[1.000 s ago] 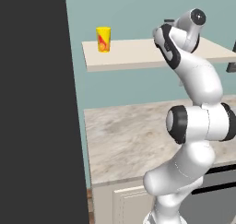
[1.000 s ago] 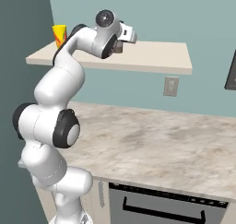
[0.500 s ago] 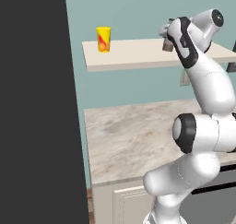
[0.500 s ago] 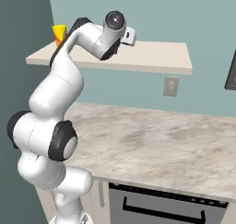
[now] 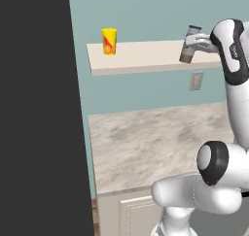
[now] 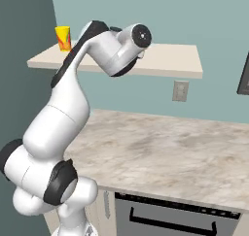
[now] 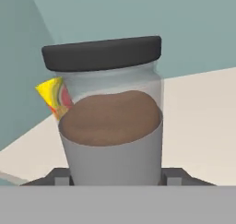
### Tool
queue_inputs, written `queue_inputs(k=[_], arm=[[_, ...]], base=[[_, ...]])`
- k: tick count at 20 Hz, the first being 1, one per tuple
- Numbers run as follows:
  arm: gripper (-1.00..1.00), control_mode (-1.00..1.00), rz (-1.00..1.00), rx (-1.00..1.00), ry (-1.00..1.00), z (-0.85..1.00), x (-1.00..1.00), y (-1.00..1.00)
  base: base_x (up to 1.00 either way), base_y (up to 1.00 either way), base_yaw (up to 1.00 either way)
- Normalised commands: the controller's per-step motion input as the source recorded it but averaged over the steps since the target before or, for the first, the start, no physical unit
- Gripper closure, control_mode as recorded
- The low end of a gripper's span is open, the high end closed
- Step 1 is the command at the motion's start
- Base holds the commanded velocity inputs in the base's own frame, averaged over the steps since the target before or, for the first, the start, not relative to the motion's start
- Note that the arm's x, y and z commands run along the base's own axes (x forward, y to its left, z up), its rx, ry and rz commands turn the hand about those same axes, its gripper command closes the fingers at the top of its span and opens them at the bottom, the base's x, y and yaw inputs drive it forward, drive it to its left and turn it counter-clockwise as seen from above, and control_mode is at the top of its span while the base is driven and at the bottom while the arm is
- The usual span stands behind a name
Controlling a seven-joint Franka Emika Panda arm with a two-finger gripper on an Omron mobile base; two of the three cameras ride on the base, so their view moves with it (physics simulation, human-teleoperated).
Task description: Take the cinnamon bottle from the cabinet and place it on the dining table, next to the plate with the cupcake. Then take the chocolate from the dining counter and place it on the cupcake plate.
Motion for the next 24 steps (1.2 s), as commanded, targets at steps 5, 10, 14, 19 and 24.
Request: queue_inputs(k=[5,10,14,19,24], arm=[[1.00,-1.00,0.34,0.00,-0.01,-0.04,-0.79,0.13],[1.00,-1.00,0.32,0.01,-0.04,-0.15,-0.70,0.19],[1.00,-1.00,0.28,0.00,-0.24,-0.23,-0.70,0.19],[1.00,-1.00,0.17,0.00,-0.27,-0.29,-0.56,0.27],[1.00,-1.00,0.15,0.00,-0.24,-0.30,-0.39,0.31]], base=[[0.00,0.00,0.00],[0.00,0.00,0.00],[0.00,0.00,0.00],[0.00,0.00,0.00],[0.00,0.00,0.00]])
